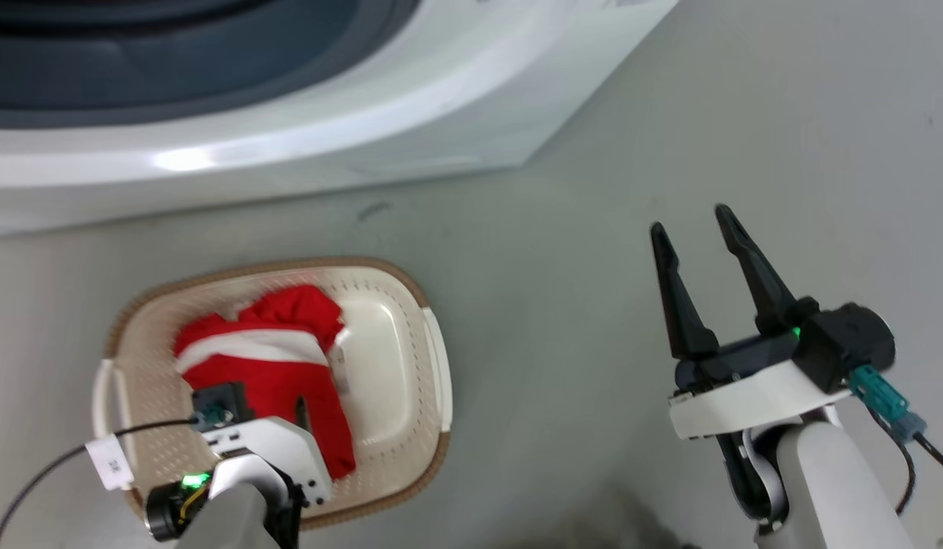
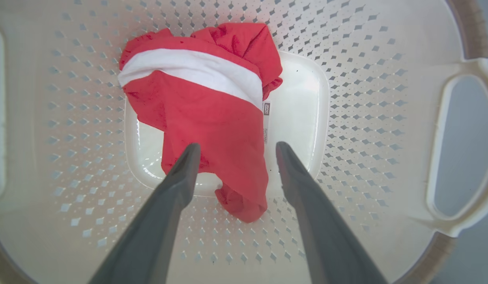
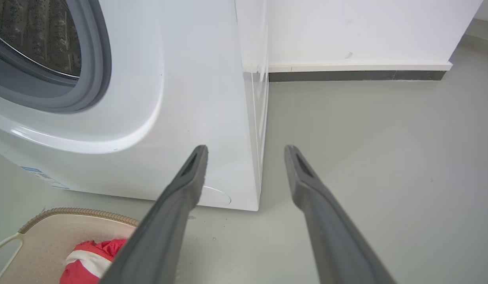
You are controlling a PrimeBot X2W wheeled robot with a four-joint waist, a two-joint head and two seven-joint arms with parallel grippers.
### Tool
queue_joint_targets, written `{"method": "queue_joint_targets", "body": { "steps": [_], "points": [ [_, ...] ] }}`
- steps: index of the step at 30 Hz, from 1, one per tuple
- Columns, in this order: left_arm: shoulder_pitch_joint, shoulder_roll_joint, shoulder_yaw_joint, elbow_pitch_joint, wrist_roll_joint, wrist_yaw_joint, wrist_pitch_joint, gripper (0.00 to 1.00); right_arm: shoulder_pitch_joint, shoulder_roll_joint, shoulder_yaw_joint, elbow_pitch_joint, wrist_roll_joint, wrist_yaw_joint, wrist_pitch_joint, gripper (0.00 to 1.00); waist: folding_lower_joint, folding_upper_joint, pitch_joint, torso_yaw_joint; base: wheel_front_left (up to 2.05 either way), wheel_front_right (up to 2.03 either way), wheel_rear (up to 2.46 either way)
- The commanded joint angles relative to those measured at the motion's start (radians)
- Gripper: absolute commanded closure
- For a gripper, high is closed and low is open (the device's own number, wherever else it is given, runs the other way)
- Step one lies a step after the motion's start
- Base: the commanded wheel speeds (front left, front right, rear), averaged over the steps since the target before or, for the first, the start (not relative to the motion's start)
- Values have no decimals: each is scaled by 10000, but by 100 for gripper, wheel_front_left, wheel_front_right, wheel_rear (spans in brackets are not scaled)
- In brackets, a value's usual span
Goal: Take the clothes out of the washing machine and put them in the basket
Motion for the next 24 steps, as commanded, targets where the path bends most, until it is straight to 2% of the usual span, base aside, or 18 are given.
{"method": "queue_joint_targets", "body": {
  "steps": [1,10,18,24],
  "points": [
    [417,-160,-20,-445,20,2,-71,0,359,-1,-192,72,-144,-7,-18,0,-1,0,-1334,571,0,0,0],
    [2165,-437,-40,-3387,531,27,-61,0,1354,-3,-849,-43,-569,-7,31,0,-1,0,-3079,1308,0,0,0],
    [2991,-482,-254,-6194,823,171,-63,0,1894,-6,-1266,-634,-783,-7,361,0,-1,0,-3741,1689,0,0,0],
    [3125,-481,-399,-8486,1088,435,-62,0,2242,-1,-1476,-1094,-806,-7,609,0,-1,0,-4055,1849,0,0,0]
  ]
}}
